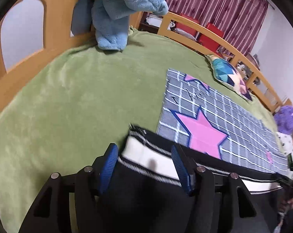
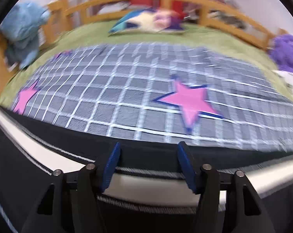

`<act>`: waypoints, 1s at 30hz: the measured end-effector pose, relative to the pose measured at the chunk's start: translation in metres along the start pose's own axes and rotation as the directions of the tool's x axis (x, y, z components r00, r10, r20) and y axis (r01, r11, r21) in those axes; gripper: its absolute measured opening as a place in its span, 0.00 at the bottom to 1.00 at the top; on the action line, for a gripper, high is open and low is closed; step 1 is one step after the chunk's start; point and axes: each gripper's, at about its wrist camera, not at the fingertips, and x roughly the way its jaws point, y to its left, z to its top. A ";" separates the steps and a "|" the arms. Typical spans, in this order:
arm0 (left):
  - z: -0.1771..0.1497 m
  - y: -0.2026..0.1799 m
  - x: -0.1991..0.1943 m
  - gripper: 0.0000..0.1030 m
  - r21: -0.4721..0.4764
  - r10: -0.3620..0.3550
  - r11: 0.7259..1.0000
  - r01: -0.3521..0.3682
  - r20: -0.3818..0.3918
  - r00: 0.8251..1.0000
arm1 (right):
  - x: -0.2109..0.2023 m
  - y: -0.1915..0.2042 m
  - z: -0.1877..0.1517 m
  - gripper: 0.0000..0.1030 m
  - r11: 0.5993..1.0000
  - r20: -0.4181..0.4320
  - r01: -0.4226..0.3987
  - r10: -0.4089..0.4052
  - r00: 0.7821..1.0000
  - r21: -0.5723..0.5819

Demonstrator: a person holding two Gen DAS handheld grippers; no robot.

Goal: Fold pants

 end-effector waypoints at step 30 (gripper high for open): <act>-0.099 0.035 -0.093 0.63 -0.076 0.118 0.990 -0.120 -0.035 0.992 | -0.044 0.030 -0.022 0.48 0.996 0.056 0.083 -0.081 0.995 -0.026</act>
